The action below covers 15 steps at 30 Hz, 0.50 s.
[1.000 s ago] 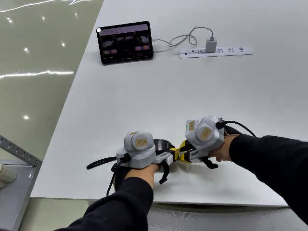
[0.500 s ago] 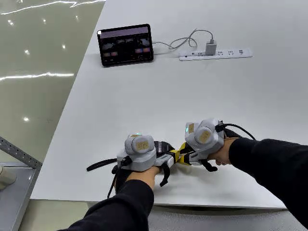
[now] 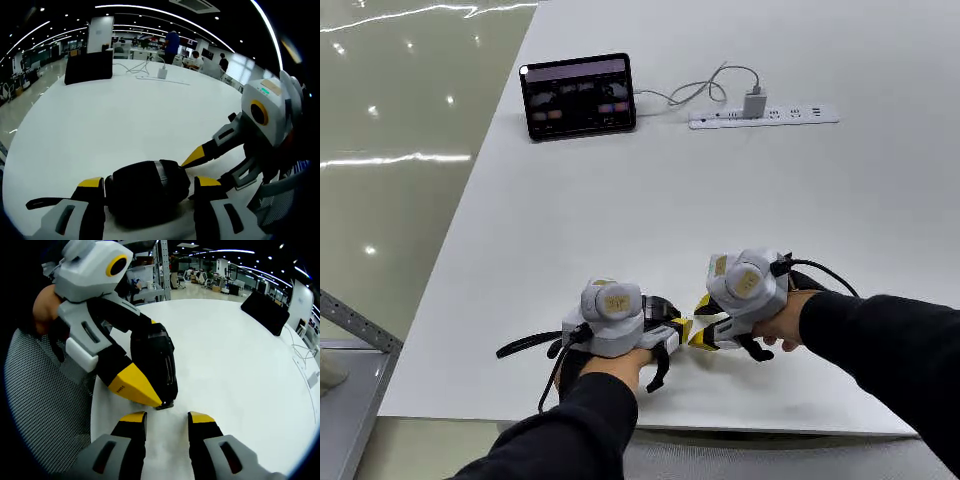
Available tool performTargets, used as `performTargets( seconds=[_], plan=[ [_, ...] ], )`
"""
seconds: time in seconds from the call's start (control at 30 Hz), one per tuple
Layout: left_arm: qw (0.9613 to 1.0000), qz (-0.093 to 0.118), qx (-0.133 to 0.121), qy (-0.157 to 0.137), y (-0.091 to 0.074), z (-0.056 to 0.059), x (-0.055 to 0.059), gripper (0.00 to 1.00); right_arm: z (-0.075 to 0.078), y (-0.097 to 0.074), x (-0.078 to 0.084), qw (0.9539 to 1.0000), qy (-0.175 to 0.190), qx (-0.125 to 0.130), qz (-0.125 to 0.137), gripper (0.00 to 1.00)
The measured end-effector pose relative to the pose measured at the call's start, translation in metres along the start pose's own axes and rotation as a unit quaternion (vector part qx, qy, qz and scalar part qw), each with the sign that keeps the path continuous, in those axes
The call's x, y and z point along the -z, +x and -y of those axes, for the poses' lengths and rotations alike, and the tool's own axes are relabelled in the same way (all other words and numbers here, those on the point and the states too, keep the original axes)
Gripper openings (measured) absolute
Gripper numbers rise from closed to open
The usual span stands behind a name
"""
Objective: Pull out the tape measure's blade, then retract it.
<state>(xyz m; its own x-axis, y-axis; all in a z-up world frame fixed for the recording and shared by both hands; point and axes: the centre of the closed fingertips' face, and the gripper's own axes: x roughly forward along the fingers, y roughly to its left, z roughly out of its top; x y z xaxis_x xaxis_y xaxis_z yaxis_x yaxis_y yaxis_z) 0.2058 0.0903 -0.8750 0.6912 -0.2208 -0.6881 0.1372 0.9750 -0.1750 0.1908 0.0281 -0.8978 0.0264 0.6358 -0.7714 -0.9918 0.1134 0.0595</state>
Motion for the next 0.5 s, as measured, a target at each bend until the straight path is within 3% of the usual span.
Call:
performTargets(
  seconds=[0.07,0.13,0.2,0.33,0.4,0.5],
  plan=[
    [1.0,-0.002,0.003,-0.001,0.0,0.0,-0.002,0.72,0.001,-0.006,0.001,0.9999,0.009,0.007,0.005,0.32],
    [0.9995,-0.028,0.016,-0.007,0.0,0.003,0.004,0.75,0.003,-0.01,0.005,0.9997,0.019,0.009,0.01,0.37],
    [0.9996,-0.015,0.02,0.009,0.0,0.002,-0.001,0.79,0.002,-0.015,0.009,0.9997,0.02,0.013,0.007,0.38],
    [0.9989,-0.019,0.029,0.031,-0.001,0.0,-0.005,0.99,0.004,-0.022,0.013,0.9991,0.032,0.022,0.015,0.42],
    [0.9973,-0.029,0.039,0.055,-0.003,0.0,-0.005,1.0,0.003,-0.025,0.015,0.9989,0.035,0.025,0.018,0.44],
    [0.9959,-0.012,0.052,0.072,-0.006,-0.002,-0.013,1.0,0.003,-0.029,0.017,0.9985,0.041,0.031,0.02,0.45]
  ],
)
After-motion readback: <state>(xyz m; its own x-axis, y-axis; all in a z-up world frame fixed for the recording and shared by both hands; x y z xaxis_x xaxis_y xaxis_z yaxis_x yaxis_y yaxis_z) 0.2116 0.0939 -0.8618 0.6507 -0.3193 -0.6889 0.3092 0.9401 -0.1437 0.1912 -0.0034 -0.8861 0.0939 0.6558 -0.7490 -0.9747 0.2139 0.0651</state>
